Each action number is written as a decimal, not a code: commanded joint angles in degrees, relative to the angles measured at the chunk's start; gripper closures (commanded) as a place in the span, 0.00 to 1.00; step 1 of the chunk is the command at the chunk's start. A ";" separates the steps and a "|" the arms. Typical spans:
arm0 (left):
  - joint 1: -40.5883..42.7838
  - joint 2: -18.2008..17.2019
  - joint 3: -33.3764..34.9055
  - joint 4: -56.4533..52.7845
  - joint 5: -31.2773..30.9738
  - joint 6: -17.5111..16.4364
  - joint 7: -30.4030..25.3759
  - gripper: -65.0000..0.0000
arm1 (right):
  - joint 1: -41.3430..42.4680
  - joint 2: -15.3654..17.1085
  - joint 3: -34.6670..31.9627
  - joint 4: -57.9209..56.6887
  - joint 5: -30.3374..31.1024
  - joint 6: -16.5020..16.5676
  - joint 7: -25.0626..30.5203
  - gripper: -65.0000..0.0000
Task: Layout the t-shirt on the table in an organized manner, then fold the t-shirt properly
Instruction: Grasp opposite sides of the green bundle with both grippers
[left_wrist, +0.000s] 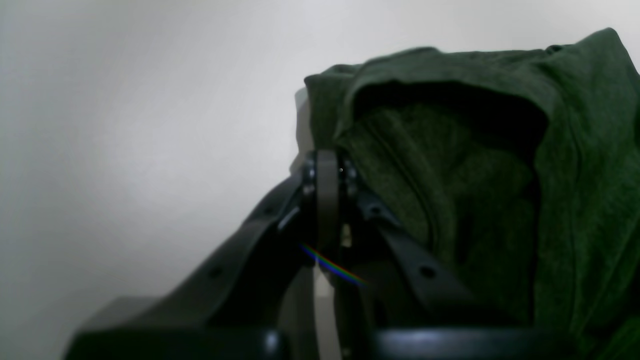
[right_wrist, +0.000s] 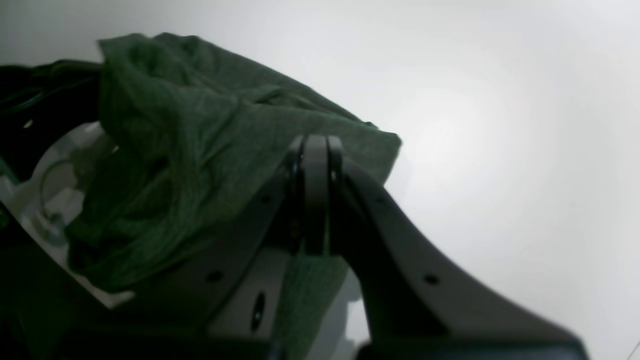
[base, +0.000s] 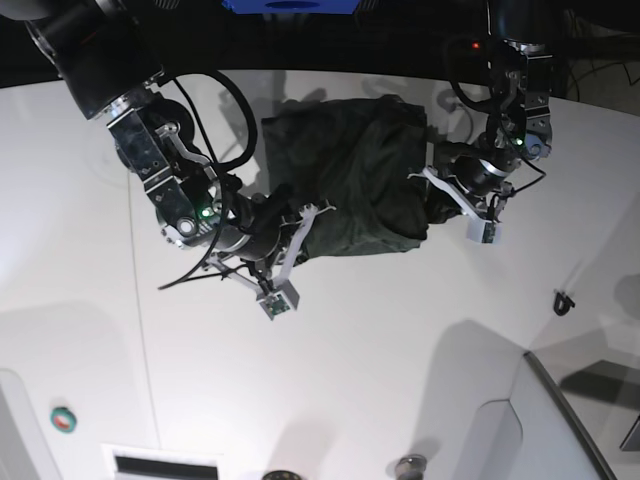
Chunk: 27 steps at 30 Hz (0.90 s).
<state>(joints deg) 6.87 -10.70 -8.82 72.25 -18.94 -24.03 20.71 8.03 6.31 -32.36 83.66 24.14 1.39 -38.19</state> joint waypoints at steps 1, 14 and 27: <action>-1.12 -0.60 -0.19 0.76 -0.80 -0.36 -1.41 1.00 | 1.24 -0.20 0.23 0.25 0.08 0.68 0.96 0.99; -0.94 -0.77 -0.10 0.85 -0.80 -0.36 -1.15 1.00 | 2.12 -0.37 0.84 -9.33 0.08 0.33 4.48 0.99; 6.71 -1.39 -4.50 12.10 -1.32 -0.36 -1.06 1.00 | -7.72 1.12 0.40 7.55 -0.10 0.24 -1.76 0.99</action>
<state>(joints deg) 14.02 -11.33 -13.13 83.24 -19.75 -24.36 20.78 -0.78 7.84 -31.90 90.43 23.94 1.54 -41.12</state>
